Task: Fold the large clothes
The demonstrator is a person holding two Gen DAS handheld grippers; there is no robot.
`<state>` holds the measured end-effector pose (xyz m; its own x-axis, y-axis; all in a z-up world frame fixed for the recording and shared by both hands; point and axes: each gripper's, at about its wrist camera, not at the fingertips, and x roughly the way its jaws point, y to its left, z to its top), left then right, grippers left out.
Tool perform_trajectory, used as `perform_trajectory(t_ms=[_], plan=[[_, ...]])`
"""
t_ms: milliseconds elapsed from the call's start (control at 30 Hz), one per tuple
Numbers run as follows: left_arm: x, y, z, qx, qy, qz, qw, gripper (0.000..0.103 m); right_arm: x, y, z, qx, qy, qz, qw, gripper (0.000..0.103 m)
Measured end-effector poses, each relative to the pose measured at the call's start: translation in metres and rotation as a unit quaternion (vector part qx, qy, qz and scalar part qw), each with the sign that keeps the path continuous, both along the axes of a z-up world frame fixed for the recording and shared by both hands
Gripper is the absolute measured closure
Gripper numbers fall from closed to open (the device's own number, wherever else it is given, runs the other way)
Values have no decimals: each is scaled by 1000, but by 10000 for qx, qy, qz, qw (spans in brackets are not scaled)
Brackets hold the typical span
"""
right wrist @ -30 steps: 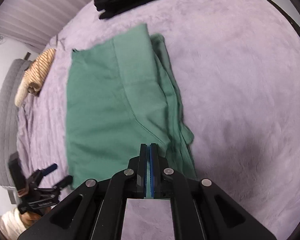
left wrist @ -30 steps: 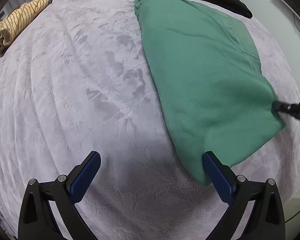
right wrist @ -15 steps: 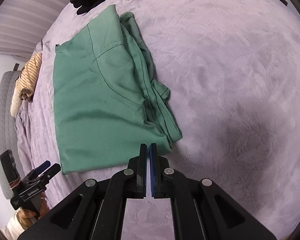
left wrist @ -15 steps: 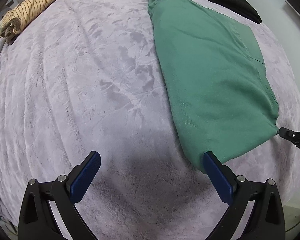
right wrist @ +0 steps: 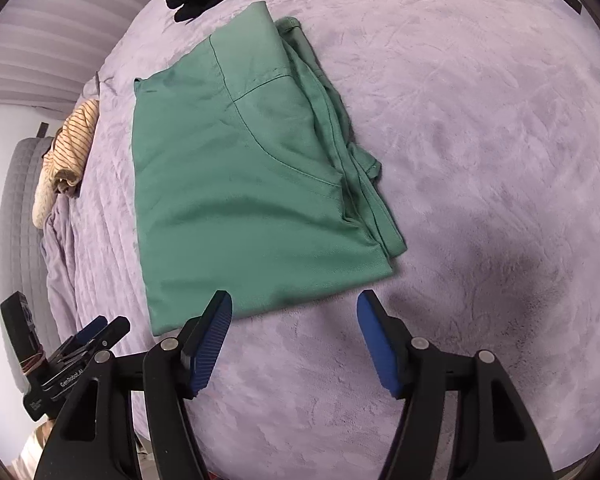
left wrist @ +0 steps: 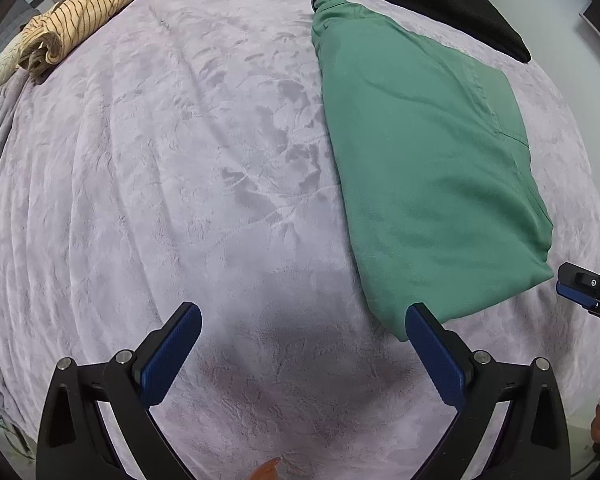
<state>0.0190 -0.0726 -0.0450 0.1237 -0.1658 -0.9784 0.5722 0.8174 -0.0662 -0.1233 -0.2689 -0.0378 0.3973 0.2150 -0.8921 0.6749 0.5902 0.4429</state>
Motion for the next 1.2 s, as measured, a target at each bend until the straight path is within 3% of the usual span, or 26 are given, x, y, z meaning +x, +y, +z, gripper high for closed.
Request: perform_trajectory(t_ms=[67, 500, 533, 700, 1000, 1200], plan=[[0, -1, -1, 1, 35, 16, 10000, 1, 2, 0, 1, -28, 7, 27, 10000, 24], [-1, -10, -3, 122, 8, -109, 9999, 1, 9, -10, 6, -103, -138, 0, 9999, 13], [-1, -10, -4, 134, 13, -108, 9999, 1, 11, -11, 6, -101, -177, 6, 9998, 1], [1, -15, -9, 242, 34, -96, 9997, 1, 21, -12, 8, 97, -418, 138, 9990, 0], [27, -18, -21, 349, 62, 175, 9992, 1, 37, -27, 0, 272, -261, 335, 9987, 0], [49, -23, -28, -188, 470, 199, 9985, 1, 42, -55, -1, 247, -374, 293, 9986, 0]])
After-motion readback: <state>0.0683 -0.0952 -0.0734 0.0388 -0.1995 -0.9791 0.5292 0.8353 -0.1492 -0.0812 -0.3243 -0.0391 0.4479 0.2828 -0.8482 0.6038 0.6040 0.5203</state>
